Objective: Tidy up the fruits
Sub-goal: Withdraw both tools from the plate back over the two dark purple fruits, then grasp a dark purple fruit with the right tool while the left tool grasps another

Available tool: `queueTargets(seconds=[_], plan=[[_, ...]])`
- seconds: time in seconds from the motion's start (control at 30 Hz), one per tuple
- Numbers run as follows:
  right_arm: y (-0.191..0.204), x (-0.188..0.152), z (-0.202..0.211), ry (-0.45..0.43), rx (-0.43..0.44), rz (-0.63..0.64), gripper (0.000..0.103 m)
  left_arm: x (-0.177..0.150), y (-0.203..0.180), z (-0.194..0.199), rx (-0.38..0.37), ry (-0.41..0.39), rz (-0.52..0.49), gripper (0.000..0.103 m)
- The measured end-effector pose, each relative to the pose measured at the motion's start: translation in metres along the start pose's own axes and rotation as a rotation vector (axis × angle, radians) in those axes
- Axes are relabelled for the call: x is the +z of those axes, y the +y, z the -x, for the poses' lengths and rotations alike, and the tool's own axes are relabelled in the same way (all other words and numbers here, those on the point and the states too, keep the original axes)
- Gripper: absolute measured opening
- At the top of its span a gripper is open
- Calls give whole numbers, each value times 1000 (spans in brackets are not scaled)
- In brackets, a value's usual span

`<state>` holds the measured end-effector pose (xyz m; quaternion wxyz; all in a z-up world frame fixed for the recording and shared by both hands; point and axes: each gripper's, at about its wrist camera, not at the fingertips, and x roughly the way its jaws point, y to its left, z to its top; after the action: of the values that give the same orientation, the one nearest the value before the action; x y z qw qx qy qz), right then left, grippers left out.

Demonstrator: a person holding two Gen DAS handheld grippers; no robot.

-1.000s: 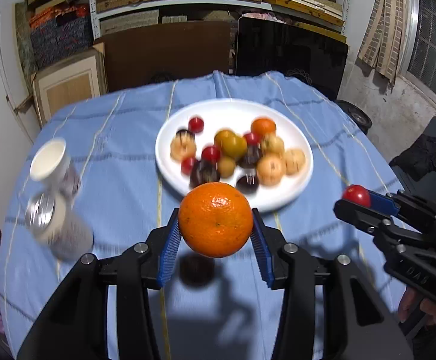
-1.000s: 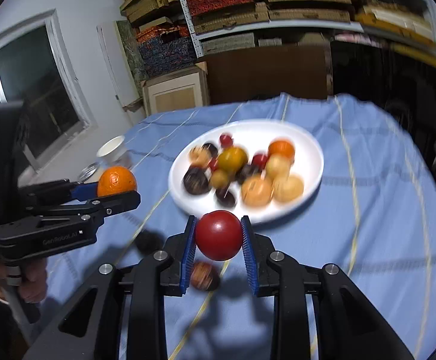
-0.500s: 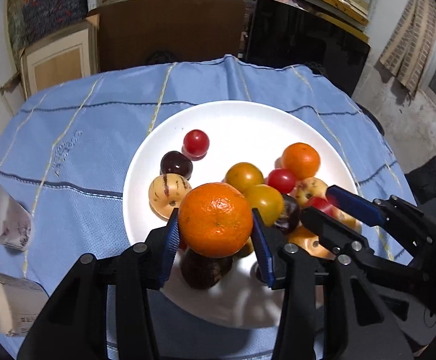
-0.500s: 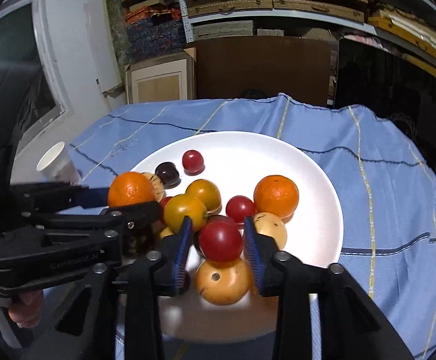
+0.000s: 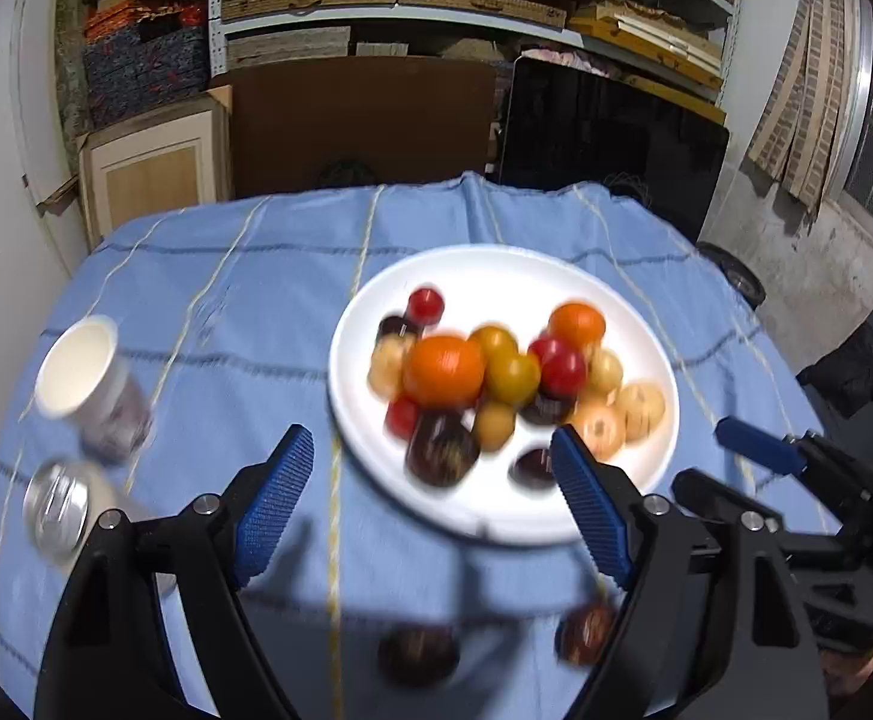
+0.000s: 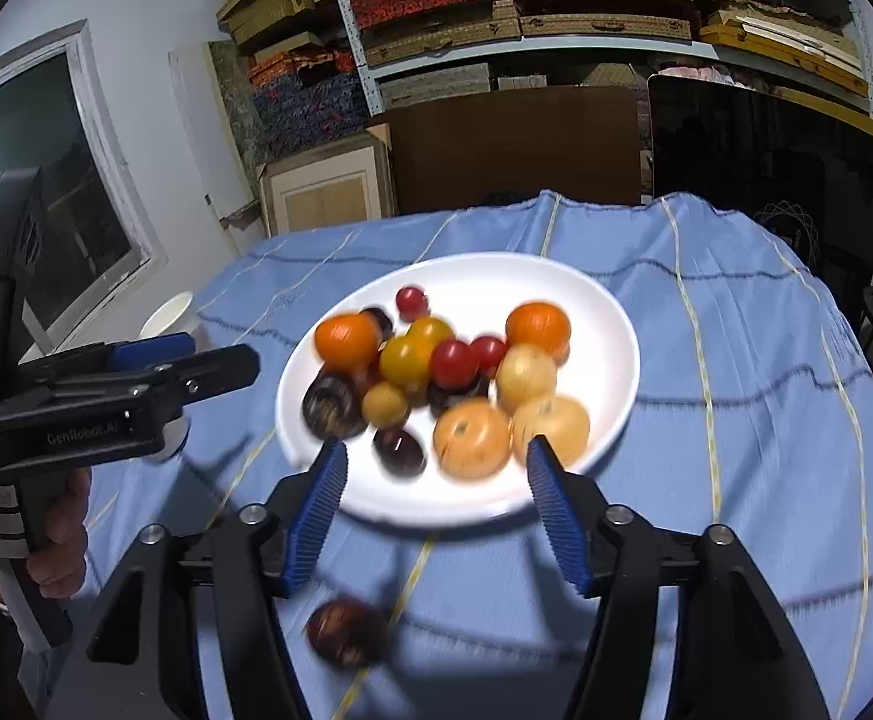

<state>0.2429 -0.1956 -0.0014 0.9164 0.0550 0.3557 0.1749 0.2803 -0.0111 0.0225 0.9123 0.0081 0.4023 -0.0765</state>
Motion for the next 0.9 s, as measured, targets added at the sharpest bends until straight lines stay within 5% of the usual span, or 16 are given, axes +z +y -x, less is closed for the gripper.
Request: queueTargets(seconds=[0.5,0.63,0.9], plan=[[30,-95,32,93,-43,-1,65,-118,17,57,88,8,3,87],[46,-92,15,124,-51,45,65,-129,19,58,132,-11,-23,87],[61,-82,-30,178,-109,76,65,-131,33,46,90,26,4,87]])
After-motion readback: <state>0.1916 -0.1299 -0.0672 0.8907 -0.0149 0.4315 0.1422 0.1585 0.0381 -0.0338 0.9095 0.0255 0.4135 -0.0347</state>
